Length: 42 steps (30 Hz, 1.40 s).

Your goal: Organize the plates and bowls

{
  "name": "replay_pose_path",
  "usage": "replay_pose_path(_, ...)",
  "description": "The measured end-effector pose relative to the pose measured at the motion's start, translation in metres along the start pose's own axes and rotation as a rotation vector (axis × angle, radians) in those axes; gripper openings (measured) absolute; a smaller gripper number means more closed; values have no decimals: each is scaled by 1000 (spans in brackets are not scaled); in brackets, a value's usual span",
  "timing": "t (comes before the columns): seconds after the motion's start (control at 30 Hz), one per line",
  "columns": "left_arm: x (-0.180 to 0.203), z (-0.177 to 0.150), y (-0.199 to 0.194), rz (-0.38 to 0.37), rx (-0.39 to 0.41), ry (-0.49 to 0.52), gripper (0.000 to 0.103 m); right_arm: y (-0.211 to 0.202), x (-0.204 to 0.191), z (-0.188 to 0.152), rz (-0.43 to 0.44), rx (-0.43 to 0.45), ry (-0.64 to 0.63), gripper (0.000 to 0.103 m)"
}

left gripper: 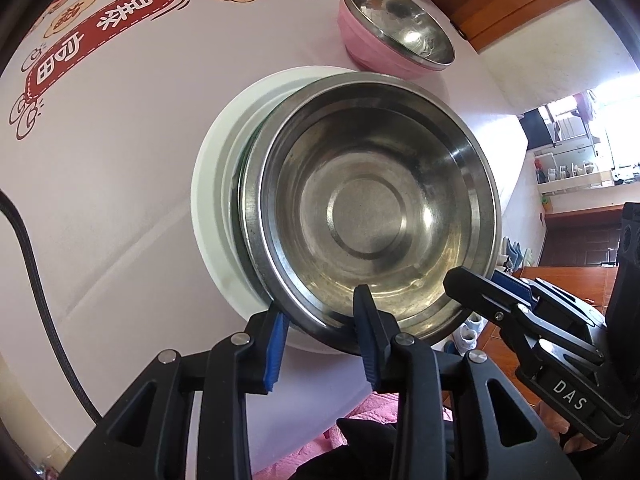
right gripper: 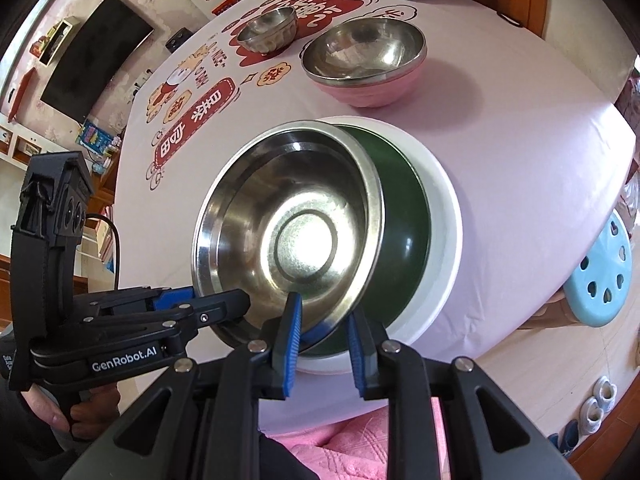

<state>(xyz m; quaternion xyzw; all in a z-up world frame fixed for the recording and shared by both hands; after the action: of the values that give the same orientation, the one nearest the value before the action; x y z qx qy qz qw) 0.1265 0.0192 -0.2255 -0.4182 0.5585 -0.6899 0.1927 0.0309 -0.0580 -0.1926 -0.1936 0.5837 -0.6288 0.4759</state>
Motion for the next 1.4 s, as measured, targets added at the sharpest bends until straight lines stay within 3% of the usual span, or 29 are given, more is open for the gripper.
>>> replay_pose_path(0.5,-6,3,-4,27,18,-35,34,-5,19,13,-30,11,-25,23)
replay_pose_path(0.6,-8,3,-10,33,26,-40,39,-8,21,19,-26,17,-44,23)
replay_pose_path(0.67,-7,3,-14,36,35,-43,49,-11,22,24,-18,28,-56,23)
replay_pose_path(0.93,-5,10,-29,74,77,-72,61,-14,26,49,20,44,-121,23)
replay_pose_path(1.4,32,49,-56,130,200,-114,70,-18,50,97,77,33,-214,23)
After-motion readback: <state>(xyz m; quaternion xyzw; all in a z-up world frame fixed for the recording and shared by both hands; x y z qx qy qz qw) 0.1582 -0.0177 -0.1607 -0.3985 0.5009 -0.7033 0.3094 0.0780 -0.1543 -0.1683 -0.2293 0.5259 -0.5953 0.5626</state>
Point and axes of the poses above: each gripper's, at about its wrist camera, not at the fingertips, and y roughly the way its jaws point, x to its right, z to its top, the point moved 5 cm from there along y, roughly the way its jaws point, and after that the axes turned 3 degrees about -y, right-handed, at the moved point
